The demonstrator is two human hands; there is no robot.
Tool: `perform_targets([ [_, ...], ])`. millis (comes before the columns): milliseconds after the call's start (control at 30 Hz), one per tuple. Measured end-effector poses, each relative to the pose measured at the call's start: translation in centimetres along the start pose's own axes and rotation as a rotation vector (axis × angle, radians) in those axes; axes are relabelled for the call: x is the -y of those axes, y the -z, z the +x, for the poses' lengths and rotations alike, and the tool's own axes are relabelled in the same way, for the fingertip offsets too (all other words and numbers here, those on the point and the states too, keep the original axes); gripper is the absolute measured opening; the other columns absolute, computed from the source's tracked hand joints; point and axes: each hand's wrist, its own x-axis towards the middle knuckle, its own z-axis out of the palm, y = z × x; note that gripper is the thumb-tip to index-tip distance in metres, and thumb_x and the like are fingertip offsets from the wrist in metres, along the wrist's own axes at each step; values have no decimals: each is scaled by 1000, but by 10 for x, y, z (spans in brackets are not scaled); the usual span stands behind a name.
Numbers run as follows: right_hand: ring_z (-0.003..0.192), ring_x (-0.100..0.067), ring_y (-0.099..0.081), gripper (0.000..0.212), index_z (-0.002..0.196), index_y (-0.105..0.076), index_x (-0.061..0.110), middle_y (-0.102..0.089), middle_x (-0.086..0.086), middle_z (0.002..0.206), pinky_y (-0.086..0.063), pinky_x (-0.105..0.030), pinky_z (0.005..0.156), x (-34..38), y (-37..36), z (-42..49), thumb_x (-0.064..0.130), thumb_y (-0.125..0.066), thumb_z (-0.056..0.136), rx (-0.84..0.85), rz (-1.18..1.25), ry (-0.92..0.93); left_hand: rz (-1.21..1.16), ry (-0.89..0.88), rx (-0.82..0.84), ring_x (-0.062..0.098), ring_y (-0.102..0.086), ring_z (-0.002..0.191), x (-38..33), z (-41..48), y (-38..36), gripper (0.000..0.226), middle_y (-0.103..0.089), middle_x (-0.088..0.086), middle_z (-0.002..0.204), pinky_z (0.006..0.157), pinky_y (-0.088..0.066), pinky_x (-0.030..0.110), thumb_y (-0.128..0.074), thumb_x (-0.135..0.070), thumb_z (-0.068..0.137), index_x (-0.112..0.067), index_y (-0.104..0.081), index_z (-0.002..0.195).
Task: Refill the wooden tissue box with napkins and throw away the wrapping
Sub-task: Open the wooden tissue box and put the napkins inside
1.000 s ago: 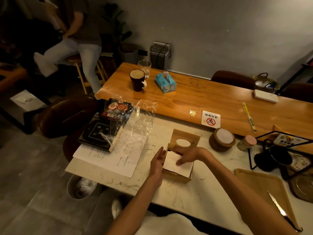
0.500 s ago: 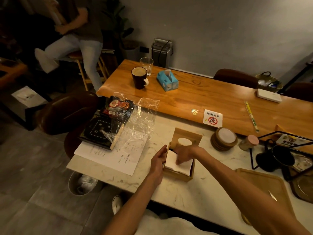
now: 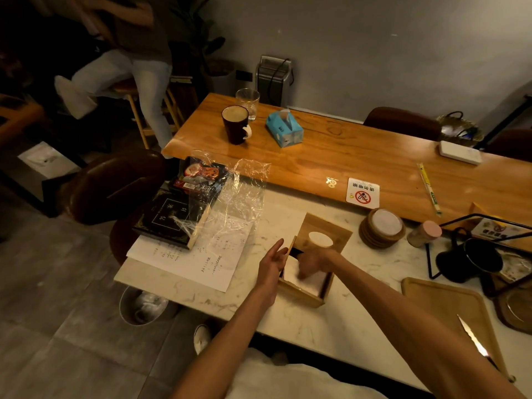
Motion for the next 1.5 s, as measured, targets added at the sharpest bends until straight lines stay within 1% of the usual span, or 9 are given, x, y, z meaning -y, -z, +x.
perform_targets([
  [133,103,-21,-53,36,130,-52,8,-57,-11,124,-39,-30,89,4,-12,12,22,-42,98,-43,45,-37,28,2,0,21,-54,125,-4,-4,-3,42,-59,8,132,111,-41,39,-40,-4,101,-25,-55,134],
  [333,116,-24,-53,39,136,-47,7,-56,-10,131,-36,-28,89,1,-10,1,21,-45,99,-50,86,5,68,-13,-18,12,-51,121,-7,-16,-6,40,-58,1,127,95,-41,21,-39,-5,102,-19,-54,137],
  [500,70,-14,-51,35,126,-48,16,-56,-1,86,-41,-26,62,-4,-37,11,18,-52,91,-235,221,-7,103,-77,-77,12,-51,124,-2,-25,-16,35,-59,-4,131,106,-41,27,-41,-12,103,-16,-58,133],
  [700,87,-21,-64,34,121,-61,17,-68,-6,104,-56,-31,78,-3,-42,4,13,-50,89,-374,279,-13,149,-106,-66,14,-51,126,-1,-24,-15,36,-59,-1,135,106,-41,29,-41,-13,103,-15,-56,135],
  [900,72,-14,-59,37,120,-60,20,-64,-1,88,-54,-29,68,-7,-40,1,16,-50,85,-277,280,-14,218,-153,-52,12,-51,126,3,-23,-14,36,-58,-3,135,104,-40,27,-40,-14,103,-18,-55,136],
  [1033,78,-16,-61,40,123,-58,20,-62,-1,93,-47,-26,61,-7,-41,0,19,-49,83,-277,344,-13,273,-183,-34,9,-49,123,3,-24,-14,37,-56,-6,134,100,-38,21,-36,-15,104,-19,-52,138],
  [1200,96,-23,-60,55,138,-43,17,-58,-9,126,-49,-30,74,-3,-43,1,21,-49,84,-285,371,-10,345,-228,-15,9,-48,124,6,-23,-13,37,-54,-6,134,100,-38,21,-34,-18,105,-20,-48,139],
  [1333,115,-30,-57,54,141,-38,13,-49,-14,136,-50,-37,91,4,-45,4,25,-49,90,-283,334,-46,378,-239,-10,11,-47,126,8,-22,-13,38,-52,-5,137,105,-37,26,-33,-20,105,-21,-45,141],
  [1500,115,-31,-59,62,146,-34,22,-54,-10,136,-50,-42,96,7,-50,2,30,-54,88,-375,253,-3,405,-252,1,12,-46,128,10,-20,-11,38,-51,-4,139,108,-38,30,-32,-22,106,-22,-43,142],
])
